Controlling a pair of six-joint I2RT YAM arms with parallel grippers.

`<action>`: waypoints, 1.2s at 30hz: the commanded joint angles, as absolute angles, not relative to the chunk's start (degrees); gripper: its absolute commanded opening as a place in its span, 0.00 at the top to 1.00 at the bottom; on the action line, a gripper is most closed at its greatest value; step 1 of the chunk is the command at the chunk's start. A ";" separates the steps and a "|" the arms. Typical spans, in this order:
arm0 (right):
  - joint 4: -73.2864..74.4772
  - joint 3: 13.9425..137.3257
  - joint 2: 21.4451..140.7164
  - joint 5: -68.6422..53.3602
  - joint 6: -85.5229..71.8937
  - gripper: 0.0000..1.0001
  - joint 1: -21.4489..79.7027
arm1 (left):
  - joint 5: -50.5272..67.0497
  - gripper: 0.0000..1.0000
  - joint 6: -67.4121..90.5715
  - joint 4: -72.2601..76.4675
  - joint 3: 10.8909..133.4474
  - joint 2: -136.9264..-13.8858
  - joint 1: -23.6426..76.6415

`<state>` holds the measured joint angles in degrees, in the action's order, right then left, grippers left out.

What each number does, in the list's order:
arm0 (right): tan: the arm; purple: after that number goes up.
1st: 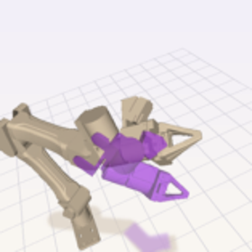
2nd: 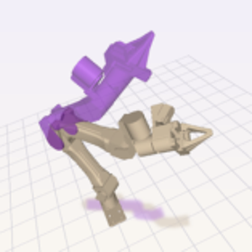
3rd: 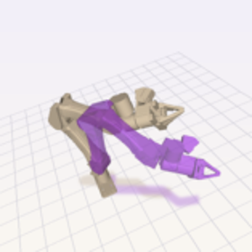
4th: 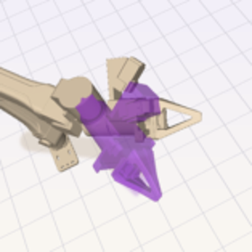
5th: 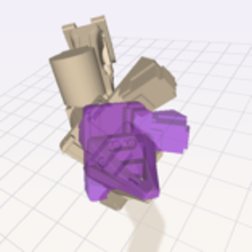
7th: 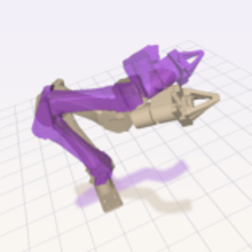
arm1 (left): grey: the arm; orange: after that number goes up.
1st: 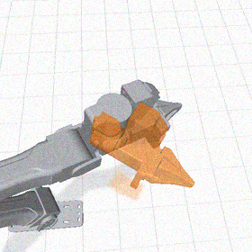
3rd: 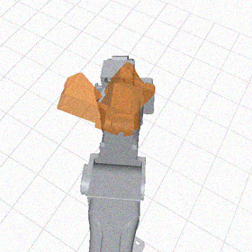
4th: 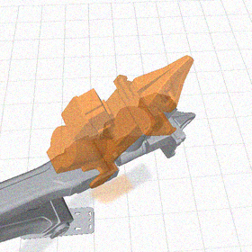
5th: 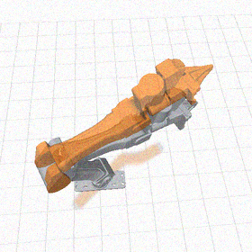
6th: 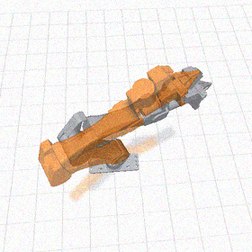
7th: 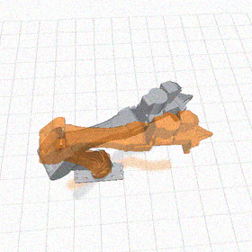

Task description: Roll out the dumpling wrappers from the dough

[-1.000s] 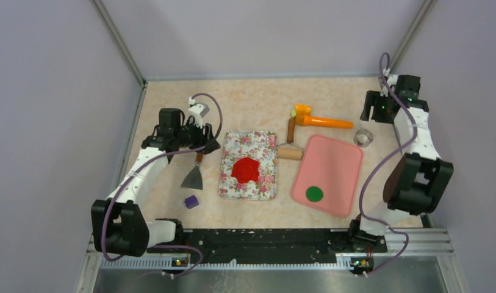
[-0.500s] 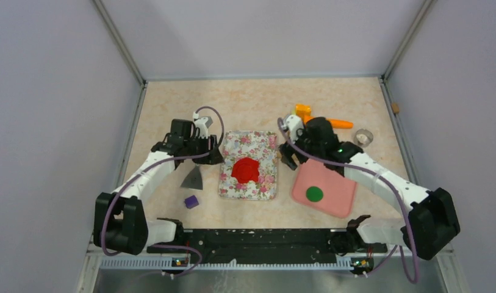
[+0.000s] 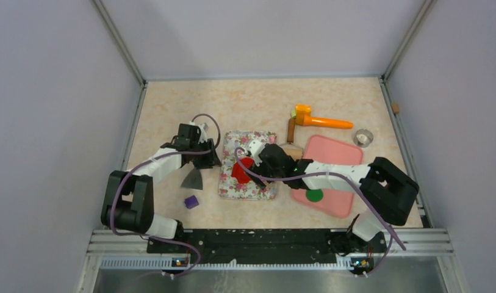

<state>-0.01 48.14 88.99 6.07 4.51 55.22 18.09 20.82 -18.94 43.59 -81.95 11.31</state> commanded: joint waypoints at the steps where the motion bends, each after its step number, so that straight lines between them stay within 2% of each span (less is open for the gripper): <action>1: -4.86 52.08 92.16 8.66 0.45 0.16 56.35 | 19.69 0.56 23.54 -13.37 43.09 -84.63 11.33; 6: -4.50 52.34 93.92 7.16 -1.62 0.16 56.38 | 22.25 0.57 23.90 -12.22 44.68 -89.39 11.34; 16: -3.61 52.03 96.82 7.17 -5.23 0.11 56.39 | 22.09 0.87 25.97 -14.16 47.08 -94.95 11.34; 23: -3.39 52.25 98.11 9.14 -8.09 0.16 56.35 | 22.12 0.99 26.67 -13.21 45.20 -94.51 11.38; 36: -2.57 52.38 99.65 10.40 -11.23 0.21 56.38 | 22.85 1.00 26.92 -14.06 45.80 -95.83 11.34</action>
